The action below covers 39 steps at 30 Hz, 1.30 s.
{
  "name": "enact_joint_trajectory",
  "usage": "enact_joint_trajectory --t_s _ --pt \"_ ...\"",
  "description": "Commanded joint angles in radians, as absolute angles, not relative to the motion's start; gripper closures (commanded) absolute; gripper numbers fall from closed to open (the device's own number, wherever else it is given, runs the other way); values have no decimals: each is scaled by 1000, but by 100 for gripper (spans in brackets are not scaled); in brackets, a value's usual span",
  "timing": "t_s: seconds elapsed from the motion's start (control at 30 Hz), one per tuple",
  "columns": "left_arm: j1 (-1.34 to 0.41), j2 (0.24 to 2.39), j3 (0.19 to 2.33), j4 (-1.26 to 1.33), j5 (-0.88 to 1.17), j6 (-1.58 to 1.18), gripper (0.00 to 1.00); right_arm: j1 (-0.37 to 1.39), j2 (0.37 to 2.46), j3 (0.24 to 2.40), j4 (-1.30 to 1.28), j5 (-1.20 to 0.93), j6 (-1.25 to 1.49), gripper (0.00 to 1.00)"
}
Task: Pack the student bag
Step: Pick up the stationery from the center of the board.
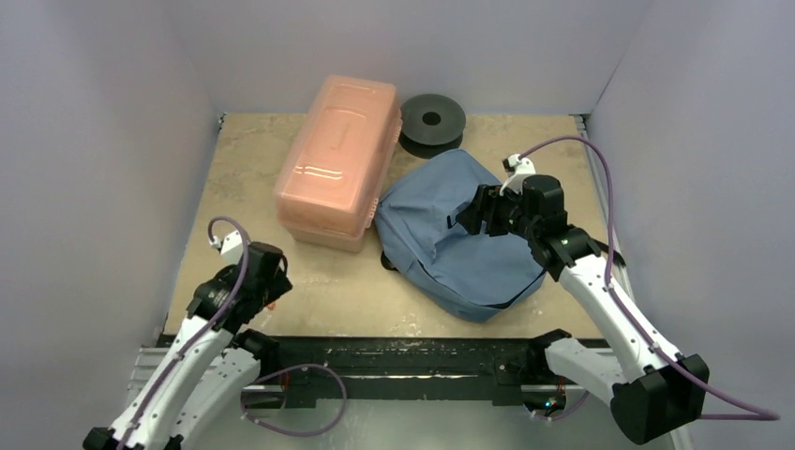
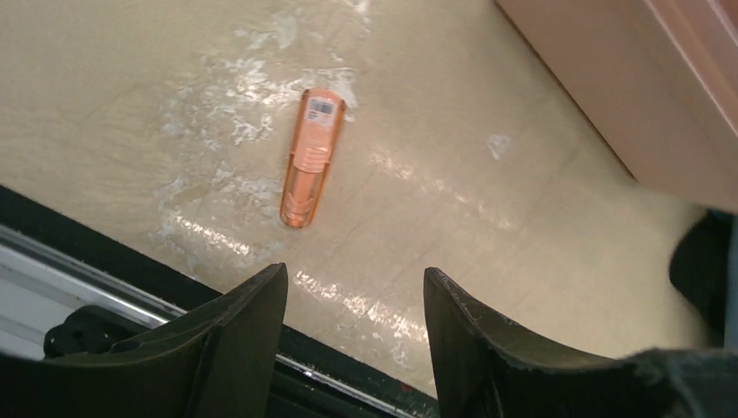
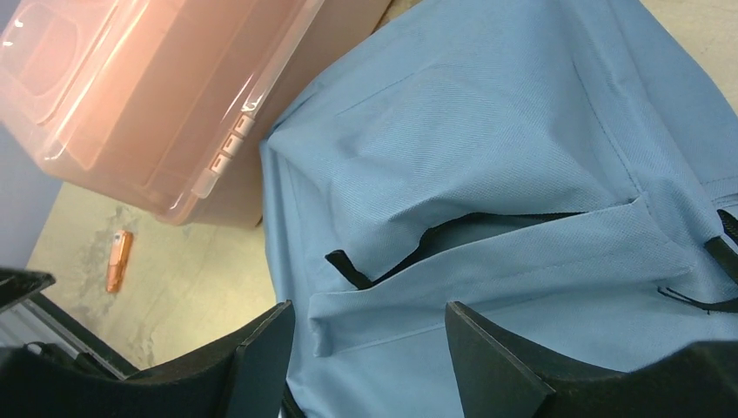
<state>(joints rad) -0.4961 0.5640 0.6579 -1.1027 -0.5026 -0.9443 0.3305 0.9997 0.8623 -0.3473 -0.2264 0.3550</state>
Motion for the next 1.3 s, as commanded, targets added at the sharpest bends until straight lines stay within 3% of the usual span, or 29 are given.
enact_joint_trajectory --t_s 0.0,0.13,0.4,0.8,1.0,1.1,1.17,1.27 --pt "-235 736 633 -955 -363 -916 41 344 968 891 -345 -237 326 32" --pt "-93 907 622 -789 -263 -782 41 347 951 889 -351 -254 327 32" --pt "-29 1181 649 -705 -243 -746 38 348 933 891 -352 -288 327 34" --pt "166 1208 588 -634 -57 -766 38 348 931 892 -341 -324 334 36" --pt "169 1225 584 -635 -63 -782 54 348 928 893 -347 -322 339 36" --pt "170 1234 581 -630 -50 -787 66 347 923 898 -349 -319 346 36" --pt "169 1205 574 -630 -55 -780 83 348 916 900 -355 -323 354 36" --pt "169 1118 538 -623 -30 -776 90 348 899 888 -355 -377 366 33"
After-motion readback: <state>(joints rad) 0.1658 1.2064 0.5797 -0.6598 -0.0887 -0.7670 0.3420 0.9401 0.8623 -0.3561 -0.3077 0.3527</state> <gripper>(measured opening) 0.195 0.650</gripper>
